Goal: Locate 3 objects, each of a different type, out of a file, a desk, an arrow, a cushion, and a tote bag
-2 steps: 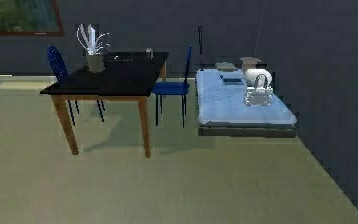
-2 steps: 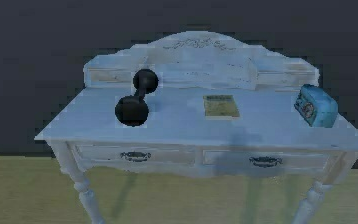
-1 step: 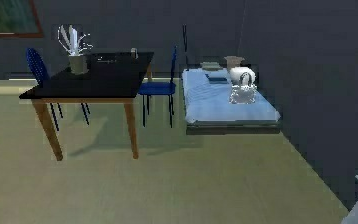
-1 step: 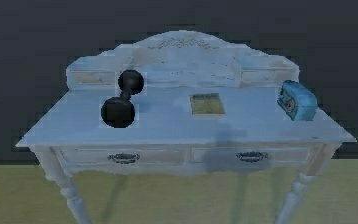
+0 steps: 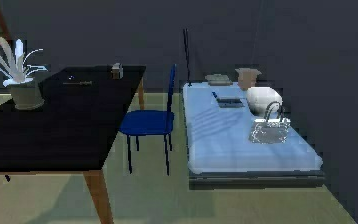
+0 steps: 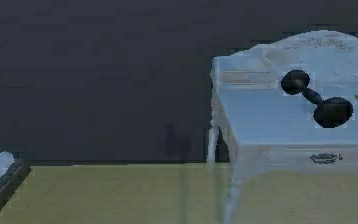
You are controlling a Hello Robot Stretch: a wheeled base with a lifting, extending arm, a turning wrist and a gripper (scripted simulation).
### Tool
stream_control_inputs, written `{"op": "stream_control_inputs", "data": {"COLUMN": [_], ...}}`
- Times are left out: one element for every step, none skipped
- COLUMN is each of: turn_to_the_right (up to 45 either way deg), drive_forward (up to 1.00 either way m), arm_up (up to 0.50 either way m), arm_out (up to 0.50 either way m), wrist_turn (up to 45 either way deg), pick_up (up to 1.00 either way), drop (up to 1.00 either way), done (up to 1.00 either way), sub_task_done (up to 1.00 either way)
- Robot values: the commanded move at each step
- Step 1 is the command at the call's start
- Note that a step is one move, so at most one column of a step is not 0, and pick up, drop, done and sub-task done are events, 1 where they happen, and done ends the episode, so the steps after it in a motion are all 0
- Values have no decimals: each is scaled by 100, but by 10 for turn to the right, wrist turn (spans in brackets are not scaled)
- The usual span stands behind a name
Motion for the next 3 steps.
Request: {"op": "stream_control_inputs", "data": {"turn_to_the_right": [300,0,0], "drive_forward": [0,80,0], "arm_up": [0,0,0], "arm_out": [0,0,0], "wrist_turn": [0,0,0], "pick_up": [0,0,0], "drop": [0,0,0], "done": [0,0,100], "sub_task_done": [0,0,0]}}
